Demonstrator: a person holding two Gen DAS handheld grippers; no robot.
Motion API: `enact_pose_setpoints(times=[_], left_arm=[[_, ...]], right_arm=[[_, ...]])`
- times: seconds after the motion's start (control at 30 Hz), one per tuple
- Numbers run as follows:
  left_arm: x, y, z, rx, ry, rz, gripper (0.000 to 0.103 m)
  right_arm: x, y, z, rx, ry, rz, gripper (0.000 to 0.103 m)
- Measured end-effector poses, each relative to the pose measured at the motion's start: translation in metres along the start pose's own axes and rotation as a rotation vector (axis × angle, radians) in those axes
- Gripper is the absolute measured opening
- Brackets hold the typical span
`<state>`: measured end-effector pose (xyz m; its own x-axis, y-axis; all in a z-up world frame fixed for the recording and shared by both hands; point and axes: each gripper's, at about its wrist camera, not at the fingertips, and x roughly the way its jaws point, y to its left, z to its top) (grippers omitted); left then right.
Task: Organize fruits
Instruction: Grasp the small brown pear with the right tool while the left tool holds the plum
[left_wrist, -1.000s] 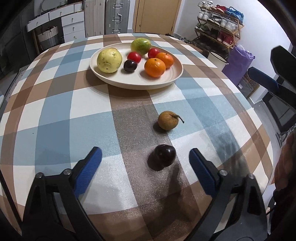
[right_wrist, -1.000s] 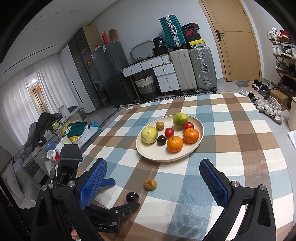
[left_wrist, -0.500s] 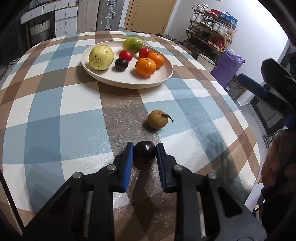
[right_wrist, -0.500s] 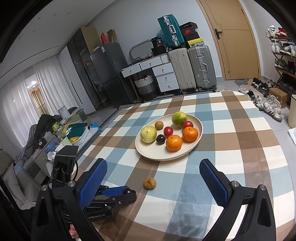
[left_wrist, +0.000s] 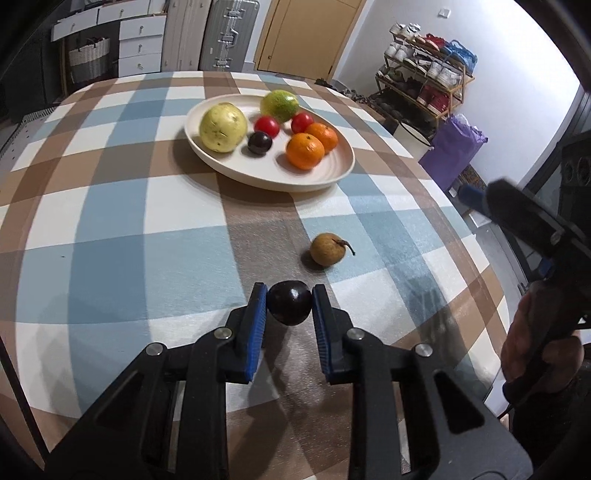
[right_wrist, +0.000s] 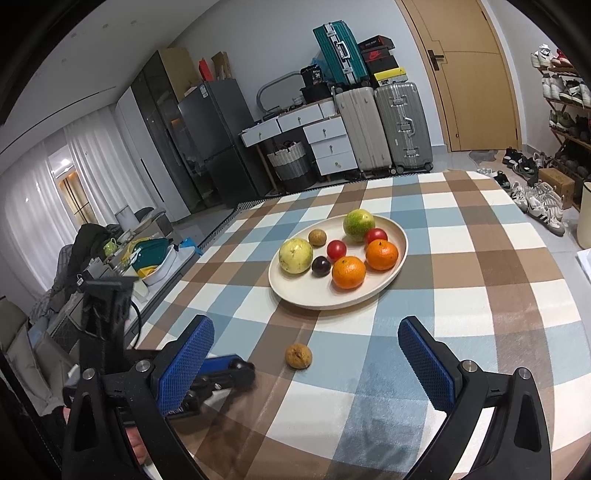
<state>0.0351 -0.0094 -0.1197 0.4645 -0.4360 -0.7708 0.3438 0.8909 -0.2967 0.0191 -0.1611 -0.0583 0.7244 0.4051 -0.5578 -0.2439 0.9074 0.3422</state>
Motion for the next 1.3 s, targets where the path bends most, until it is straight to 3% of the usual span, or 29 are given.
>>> enact_pose_setpoints(times=[0.53,0.93,1.07,1.3], left_arm=[[-0.028,0.040,0.008,-0.113,-0.035,-0.004,0.022],[-0.023,0.056,0.009,-0.143,-0.029,-0.012,0.022],[-0.023,0.058,0.009,-0.149,-0.030,-0.013,0.022],[-0.020,0.064,0.008,-0.162,-0.023,-0.015,0.022]], right_arm=[[0.040,0.002,-0.012,-0.008,0.107,-0.024,0.102],[0.074,0.004,-0.019,-0.045,0.200,-0.066,0.101],[0.087,0.007,-0.020,-0.068,0.239,-0.082,0.084],[0.103,0.015,-0.025,-0.115,0.284,-0.097,0.073]])
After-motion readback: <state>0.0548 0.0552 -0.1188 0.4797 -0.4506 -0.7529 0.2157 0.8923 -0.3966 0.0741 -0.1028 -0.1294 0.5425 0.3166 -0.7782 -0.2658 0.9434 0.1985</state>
